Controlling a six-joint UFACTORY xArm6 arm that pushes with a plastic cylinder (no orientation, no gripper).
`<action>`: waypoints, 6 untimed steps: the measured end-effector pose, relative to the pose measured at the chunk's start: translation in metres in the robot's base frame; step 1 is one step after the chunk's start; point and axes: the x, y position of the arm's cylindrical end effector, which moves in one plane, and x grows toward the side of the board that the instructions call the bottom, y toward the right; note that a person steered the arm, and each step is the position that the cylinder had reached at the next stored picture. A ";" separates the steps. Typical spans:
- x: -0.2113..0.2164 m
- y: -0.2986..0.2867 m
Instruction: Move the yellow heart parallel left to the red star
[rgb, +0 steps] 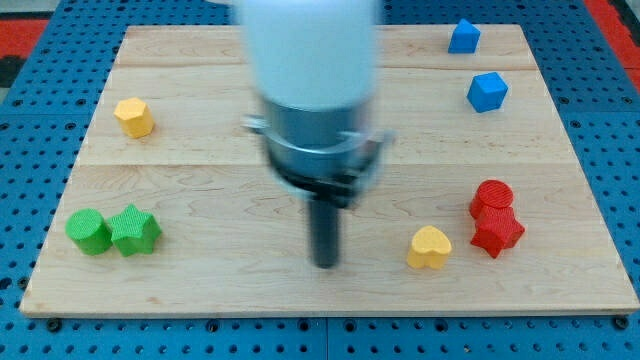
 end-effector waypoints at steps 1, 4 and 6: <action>0.000 0.094; 0.027 0.177; -0.003 0.156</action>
